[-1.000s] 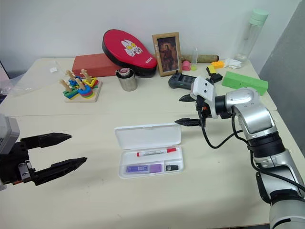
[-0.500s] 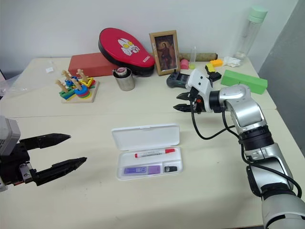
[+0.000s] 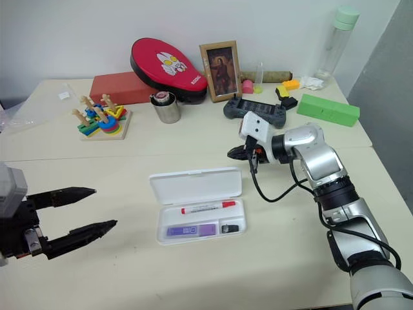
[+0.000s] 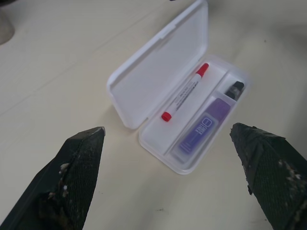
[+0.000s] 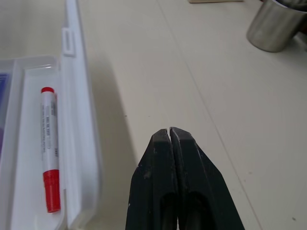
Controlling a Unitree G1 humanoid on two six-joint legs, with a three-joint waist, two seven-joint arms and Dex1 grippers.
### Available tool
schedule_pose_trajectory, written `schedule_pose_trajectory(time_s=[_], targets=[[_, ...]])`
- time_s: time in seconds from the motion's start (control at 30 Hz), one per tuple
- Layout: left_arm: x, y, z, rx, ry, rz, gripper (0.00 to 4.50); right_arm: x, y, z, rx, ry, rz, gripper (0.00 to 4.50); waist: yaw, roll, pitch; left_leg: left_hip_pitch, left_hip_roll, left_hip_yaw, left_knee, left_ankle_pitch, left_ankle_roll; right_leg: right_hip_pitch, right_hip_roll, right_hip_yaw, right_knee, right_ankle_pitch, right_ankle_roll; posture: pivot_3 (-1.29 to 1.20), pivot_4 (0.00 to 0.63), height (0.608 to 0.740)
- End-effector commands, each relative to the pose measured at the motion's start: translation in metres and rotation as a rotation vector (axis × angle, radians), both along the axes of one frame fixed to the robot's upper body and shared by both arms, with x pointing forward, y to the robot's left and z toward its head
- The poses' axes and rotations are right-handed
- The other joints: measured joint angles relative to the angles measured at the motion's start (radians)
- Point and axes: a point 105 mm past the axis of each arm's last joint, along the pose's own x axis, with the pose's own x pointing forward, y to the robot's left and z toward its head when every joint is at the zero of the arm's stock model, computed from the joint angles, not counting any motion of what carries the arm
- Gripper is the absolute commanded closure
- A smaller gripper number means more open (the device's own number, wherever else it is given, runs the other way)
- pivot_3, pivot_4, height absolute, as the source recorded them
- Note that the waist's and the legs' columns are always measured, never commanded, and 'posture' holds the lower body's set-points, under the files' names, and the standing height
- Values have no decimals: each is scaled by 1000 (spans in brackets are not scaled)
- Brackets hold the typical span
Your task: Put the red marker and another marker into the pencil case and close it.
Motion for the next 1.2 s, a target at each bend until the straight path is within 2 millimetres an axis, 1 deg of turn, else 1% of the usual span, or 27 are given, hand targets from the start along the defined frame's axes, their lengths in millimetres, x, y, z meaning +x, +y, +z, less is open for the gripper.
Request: schedule_pose_trajectory(time_s=[0.03,0.2,0.43,0.53,0.67,1.0,1.07,1.2], targets=[[0,-3,6,-1,-45,-9,27,-4,4,5,-17,-59,43,4457,0,0,0,0,0,0,0,0,0,0,0,0,0,0,0,0,150,740],[3,-4,7,-5,-57,-12,27,-6,2,-1,-37,-39,56,4457,0,0,0,0,0,0,0,0,0,0,0,0,0,0,0,0,150,740],[7,-4,8,-3,-74,-1,27,-17,1,-6,-59,-7,109,4457,0,0,0,0,0,0,0,0,0,0,0,0,0,0,0,0,150,740],[7,-4,9,-4,-78,1,27,-26,3,-4,-62,3,151,4457,0,0,0,0,0,0,0,0,0,0,0,0,0,0,0,0,150,740],[8,-3,9,1,-79,8,27,-35,11,-1,-50,22,182,4457,1,0,0,0,0,0,0,0,0,0,0,0,0,0,0,0,150,740],[7,0,13,20,-80,16,27,-49,39,-11,-44,60,231,4457,0,0,0,0,0,0,0,0,0,0,0,0,0,0,0,0,150,740],[7,0,13,21,-79,15,27,-55,46,-12,-40,65,251,4457,1,0,0,0,0,0,0,0,0,0,0,0,0,0,0,0,150,740],[8,0,12,22,-79,16,27,-62,52,-9,-36,66,272,4457,1,0,0,0,0,0,0,0,0,0,0,0,0,0,0,0,150,740]])
